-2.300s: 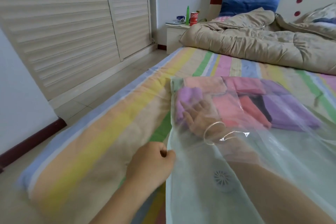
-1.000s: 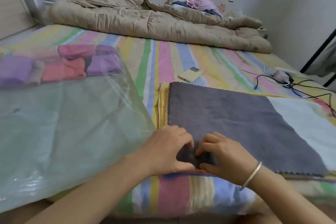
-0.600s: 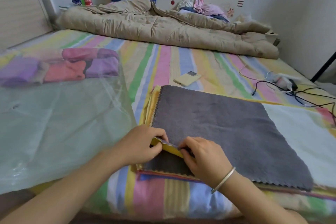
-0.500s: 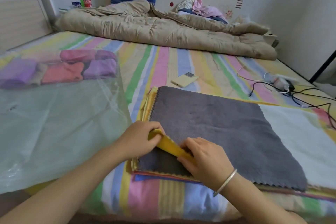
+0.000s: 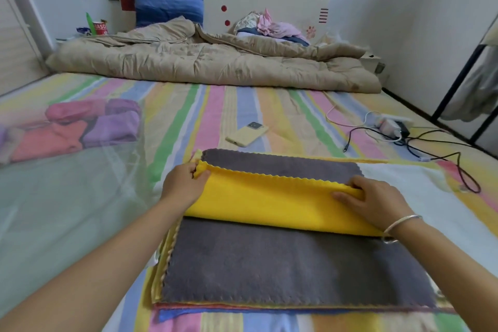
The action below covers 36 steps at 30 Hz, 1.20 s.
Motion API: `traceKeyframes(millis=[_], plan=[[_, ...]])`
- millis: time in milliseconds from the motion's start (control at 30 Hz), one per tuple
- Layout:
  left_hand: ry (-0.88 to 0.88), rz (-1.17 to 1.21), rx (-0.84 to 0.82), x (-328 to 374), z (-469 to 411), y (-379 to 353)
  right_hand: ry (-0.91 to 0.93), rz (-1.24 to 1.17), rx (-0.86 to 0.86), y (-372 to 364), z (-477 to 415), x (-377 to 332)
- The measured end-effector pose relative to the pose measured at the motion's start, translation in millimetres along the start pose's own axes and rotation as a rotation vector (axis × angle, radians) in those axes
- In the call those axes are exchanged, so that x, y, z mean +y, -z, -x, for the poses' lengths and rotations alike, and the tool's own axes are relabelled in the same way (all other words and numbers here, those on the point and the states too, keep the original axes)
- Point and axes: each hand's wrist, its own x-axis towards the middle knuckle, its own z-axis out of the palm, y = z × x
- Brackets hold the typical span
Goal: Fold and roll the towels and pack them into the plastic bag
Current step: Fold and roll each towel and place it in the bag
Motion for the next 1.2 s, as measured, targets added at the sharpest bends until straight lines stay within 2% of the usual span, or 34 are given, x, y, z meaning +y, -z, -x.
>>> traceKeyframes(millis=[200,333,500,767,833,900,967,1033,1133,1200], plan=[[-0.055,-0.088,0.112,0,-30,-16,-0.016,-0.02,0.082,-7,-53,10],[-0.051,-0.116,0.111,-6,-56,-27,0.043,-0.026,0.158,-15,-89,14],[-0.047,-0.171,0.134,-10,-77,-36,0.035,0.047,0.127,-35,-123,17],[-0.053,-0.209,0.085,-25,-91,-48,-0.033,0.077,0.047,-53,-131,19],[-0.052,-0.258,0.044,-24,-89,-47,-0.048,0.101,0.064,-51,-125,13],[-0.057,-0.381,0.072,-15,-85,-42,-0.074,0.106,0.133,-50,-116,-1],[-0.154,-0.484,0.156,-1,-79,-42,-0.029,0.073,0.214,-51,-94,-32],[-0.367,-0.458,0.162,18,-66,-54,0.112,-0.005,0.166,-65,-58,-73],[-0.61,-0.529,-0.051,35,-36,-84,0.244,0.067,-0.017,-89,-22,-97],[-0.611,-0.599,-0.218,31,-24,-94,0.188,0.103,-0.113,-80,-16,-83]])
